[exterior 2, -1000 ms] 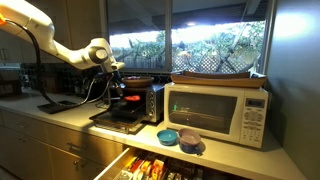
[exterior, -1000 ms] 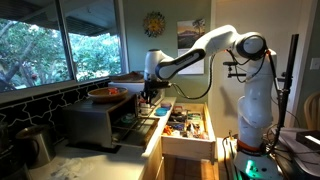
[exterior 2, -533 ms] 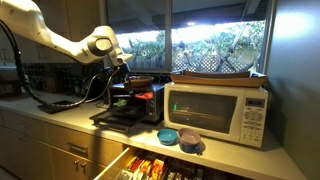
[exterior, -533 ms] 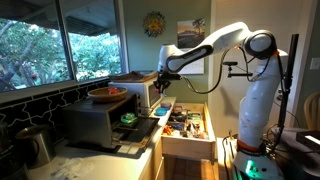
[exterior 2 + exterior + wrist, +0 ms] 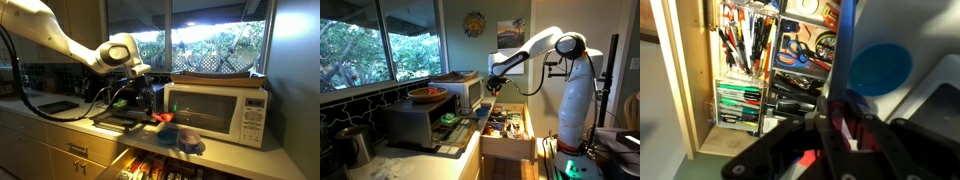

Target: Put the scissors in the open drawer

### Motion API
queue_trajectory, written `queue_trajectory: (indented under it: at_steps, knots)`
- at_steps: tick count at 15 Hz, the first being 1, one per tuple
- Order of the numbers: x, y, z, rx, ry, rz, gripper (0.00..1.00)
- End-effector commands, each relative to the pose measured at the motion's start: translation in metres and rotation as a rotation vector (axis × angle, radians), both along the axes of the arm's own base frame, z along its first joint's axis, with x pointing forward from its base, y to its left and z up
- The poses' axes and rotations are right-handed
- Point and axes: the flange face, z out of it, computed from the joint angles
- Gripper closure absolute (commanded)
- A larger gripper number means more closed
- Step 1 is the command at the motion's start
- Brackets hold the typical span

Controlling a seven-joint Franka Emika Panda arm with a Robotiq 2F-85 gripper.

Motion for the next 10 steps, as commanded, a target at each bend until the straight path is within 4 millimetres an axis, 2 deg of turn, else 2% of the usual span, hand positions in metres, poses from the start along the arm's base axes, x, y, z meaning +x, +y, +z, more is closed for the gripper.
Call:
queue_trajectory:
  at_steps: [1,5,10]
  knots:
    - [-0.013,-0.026,-0.023,-0.049,0.017,-0.142,0.94]
    - [-0.032,-0.052,-0.046,-0.079,0.043,-0.307,0.94]
    - [-0.049,-0.082,-0.102,-0.018,0.081,-0.482,0.94]
